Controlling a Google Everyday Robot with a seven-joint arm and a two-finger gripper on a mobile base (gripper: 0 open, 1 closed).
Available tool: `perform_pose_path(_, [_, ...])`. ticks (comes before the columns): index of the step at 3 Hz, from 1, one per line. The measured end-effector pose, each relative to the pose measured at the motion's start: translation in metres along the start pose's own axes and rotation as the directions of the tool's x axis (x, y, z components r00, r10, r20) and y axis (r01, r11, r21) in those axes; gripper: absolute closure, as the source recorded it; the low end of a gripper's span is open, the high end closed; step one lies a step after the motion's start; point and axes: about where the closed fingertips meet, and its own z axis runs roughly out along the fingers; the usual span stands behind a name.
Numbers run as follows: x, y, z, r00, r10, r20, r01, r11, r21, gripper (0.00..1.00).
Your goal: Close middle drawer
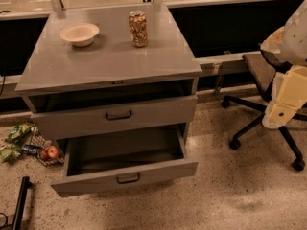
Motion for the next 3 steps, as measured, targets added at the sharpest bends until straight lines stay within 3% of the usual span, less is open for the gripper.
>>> perform_pose_path(1, [0.0,0.0,0.0,1.0,0.0,0.0,0.0,1.0,0.0,0.0])
perform_pose_path(2, [-0.001,-0.001,0.0,1.0,-0.002,0.015,0.002,1.0,0.0,0.17])
perform_pose_path(3, [-0.003,-0.003,0.036,0.998,0.047,0.052,-0.044,0.9981,-0.043,0.4])
